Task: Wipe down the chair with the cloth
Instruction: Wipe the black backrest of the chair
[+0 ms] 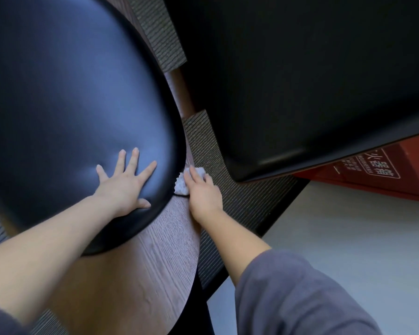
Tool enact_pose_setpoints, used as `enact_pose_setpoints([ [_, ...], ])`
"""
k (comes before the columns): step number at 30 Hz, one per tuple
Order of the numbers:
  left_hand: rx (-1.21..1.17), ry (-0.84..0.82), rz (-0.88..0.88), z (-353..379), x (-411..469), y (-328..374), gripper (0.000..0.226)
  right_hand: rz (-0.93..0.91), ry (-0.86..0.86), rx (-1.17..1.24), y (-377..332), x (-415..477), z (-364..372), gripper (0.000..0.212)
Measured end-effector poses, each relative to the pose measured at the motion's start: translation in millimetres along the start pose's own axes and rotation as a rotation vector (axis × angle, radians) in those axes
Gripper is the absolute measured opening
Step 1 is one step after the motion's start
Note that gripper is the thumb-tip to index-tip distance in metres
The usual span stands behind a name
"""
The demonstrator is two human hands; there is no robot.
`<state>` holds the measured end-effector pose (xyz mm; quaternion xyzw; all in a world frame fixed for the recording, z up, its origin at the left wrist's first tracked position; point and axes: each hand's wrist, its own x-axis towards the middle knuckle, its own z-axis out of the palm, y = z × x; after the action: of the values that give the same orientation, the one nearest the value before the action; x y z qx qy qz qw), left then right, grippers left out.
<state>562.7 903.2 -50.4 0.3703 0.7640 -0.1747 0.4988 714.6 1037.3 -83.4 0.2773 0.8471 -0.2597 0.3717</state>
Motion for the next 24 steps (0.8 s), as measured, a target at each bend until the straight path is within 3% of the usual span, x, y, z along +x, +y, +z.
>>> enact_pose_setpoints([
  [3,-0.005,0.007,0.002,1,0,1,0.102,-0.036,-0.044,0.089,8,11,4,0.071],
  [5,-0.008,0.001,0.007,0,0,-1,0.104,-0.029,-0.025,0.296,10,13,9,0.072],
  [9,0.027,-0.022,0.031,-10,10,-7,0.116,0.139,0.101,0.796,12,18,10,0.06],
  [15,0.047,0.079,0.01,-6,37,-1,0.105,0.336,0.132,1.445,-1,56,9,0.038],
  [18,0.037,0.1,0.01,-3,43,-1,0.107,0.324,0.252,1.471,1,76,5,0.032],
  [24,0.043,0.052,-0.001,0,51,-4,0.104,0.295,0.156,1.531,-11,134,-26,0.033],
])
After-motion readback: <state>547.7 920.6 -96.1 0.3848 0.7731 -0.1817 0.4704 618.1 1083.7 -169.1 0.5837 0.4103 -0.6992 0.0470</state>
